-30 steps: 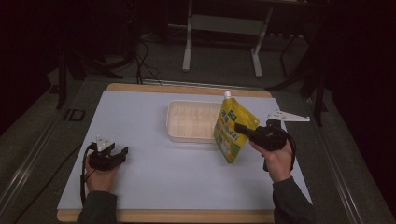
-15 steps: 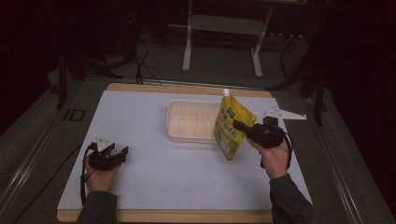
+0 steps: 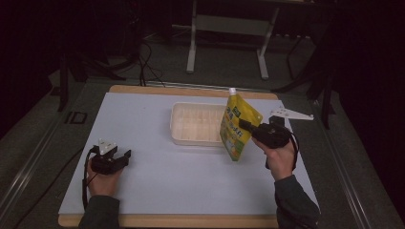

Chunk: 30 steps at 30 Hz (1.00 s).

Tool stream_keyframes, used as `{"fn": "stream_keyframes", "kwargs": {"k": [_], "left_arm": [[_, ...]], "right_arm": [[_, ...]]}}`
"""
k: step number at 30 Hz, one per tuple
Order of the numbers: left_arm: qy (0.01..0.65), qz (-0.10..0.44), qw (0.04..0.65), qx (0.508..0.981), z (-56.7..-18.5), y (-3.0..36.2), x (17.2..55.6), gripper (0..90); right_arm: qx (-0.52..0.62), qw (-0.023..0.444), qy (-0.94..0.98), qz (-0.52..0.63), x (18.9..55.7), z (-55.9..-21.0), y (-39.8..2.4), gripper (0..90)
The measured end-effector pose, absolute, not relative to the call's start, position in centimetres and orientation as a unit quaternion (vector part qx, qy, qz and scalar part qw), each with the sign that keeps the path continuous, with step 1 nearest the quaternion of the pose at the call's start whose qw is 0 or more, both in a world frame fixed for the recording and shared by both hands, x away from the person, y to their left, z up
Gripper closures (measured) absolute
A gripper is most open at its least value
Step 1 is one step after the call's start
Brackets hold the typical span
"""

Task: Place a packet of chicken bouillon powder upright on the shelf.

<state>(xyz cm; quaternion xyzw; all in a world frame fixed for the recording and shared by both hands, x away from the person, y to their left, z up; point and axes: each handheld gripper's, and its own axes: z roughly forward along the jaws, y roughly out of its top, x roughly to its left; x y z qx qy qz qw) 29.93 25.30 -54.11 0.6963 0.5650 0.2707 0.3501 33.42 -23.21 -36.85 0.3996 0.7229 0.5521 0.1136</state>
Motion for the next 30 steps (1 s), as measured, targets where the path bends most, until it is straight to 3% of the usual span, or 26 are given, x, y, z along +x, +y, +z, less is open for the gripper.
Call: {"fn": "stream_keyframes", "kwargs": {"k": [30], "left_arm": [[0.566,0.27,0.351,0.695,-54.1,25.3,29.9,41.6]], "right_arm": [[0.42,0.14,0.698,0.562,34.5,-36.8,-22.9,90.0]]}}
